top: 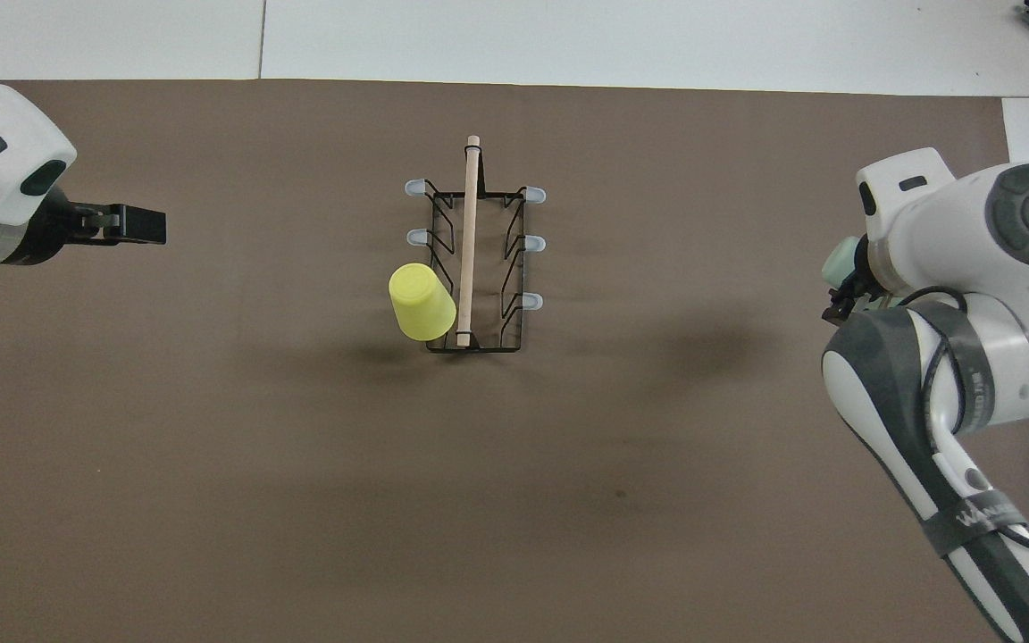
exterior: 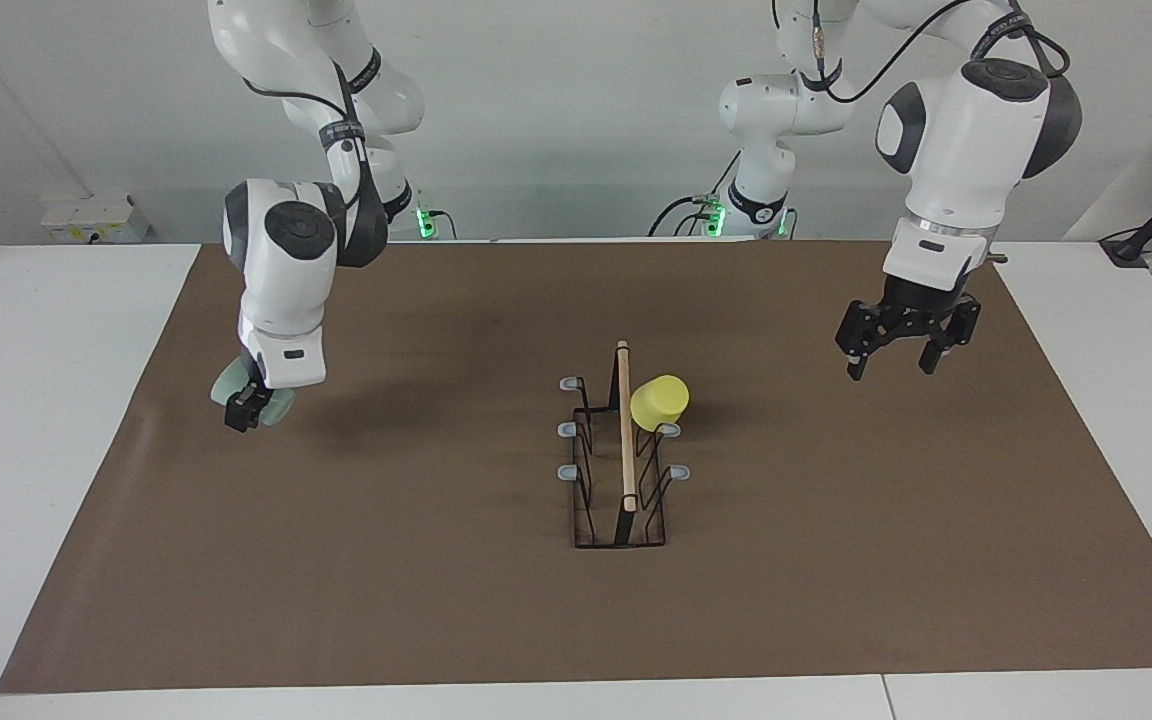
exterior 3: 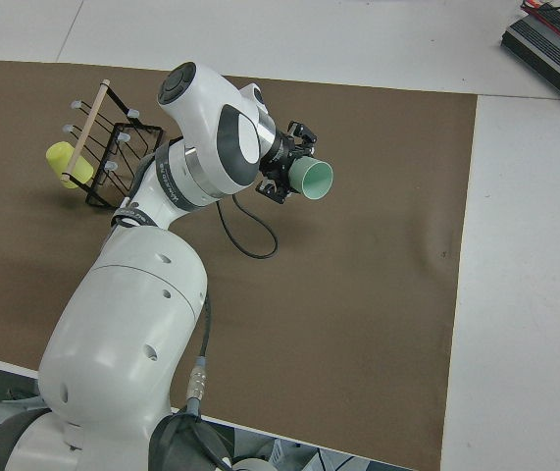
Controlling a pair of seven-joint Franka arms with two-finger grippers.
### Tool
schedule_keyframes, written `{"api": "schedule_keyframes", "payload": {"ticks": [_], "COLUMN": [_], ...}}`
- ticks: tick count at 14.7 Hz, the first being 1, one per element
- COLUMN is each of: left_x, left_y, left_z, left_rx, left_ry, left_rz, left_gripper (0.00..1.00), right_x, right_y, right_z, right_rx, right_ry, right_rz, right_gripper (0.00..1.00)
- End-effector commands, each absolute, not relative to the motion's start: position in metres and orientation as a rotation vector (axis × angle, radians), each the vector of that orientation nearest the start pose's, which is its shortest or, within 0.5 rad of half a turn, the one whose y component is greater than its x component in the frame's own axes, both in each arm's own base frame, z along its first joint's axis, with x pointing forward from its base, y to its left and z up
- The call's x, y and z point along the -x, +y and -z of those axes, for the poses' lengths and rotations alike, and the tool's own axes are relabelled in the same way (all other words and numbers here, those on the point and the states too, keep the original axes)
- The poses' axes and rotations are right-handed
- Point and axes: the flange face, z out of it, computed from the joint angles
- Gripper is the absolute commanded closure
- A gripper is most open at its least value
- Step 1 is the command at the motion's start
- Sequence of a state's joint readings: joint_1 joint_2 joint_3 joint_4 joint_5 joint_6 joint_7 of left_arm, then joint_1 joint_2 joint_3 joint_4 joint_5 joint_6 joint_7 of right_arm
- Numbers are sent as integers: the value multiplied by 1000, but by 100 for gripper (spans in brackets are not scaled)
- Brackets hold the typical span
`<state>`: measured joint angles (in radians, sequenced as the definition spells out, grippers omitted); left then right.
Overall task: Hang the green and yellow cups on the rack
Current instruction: 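Carry the green cup with the right gripper toward the rack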
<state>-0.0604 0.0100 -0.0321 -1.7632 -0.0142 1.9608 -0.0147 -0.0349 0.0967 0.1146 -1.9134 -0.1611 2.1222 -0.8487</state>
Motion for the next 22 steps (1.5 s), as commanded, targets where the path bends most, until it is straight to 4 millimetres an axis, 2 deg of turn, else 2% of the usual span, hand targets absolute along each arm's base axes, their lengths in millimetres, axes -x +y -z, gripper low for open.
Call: {"api": "schedule_keyframes", "payload": {"ticks": [1, 4, 8, 12, 15, 17, 22], "left_x": [-571, -564, -562, -557, -553, -552, -550], "left_y": [-41, -31, -29, -29, -28, -26, -27], "left_z": [-586, -606, -622, -629, -627, -625, -617], "left_rx": [3187, 3174, 3165, 3171, 3174, 3176, 3178], "left_ry": [163, 276, 280, 283, 281, 279, 263], "left_rz": [206, 131, 86, 33, 6, 1, -4], "left_gripper": [0, 0, 0, 0, 0, 0, 0], "right_x": [-597, -601, -606, -596, -585, -574, -553], "right_y": [50, 78, 134, 194, 220, 235, 232], "right_z": [-468, -484, -497, -500, -490, -473, -435], "right_rx": [2786, 2640, 2516, 2416, 2357, 2304, 2212], "right_ry": [-1295, -1065, -882, -656, -528, -463, -425], "right_rz": [266, 503, 781, 1014, 1100, 1139, 1246], "right_gripper": [87, 86, 86, 86, 86, 86, 86]}}
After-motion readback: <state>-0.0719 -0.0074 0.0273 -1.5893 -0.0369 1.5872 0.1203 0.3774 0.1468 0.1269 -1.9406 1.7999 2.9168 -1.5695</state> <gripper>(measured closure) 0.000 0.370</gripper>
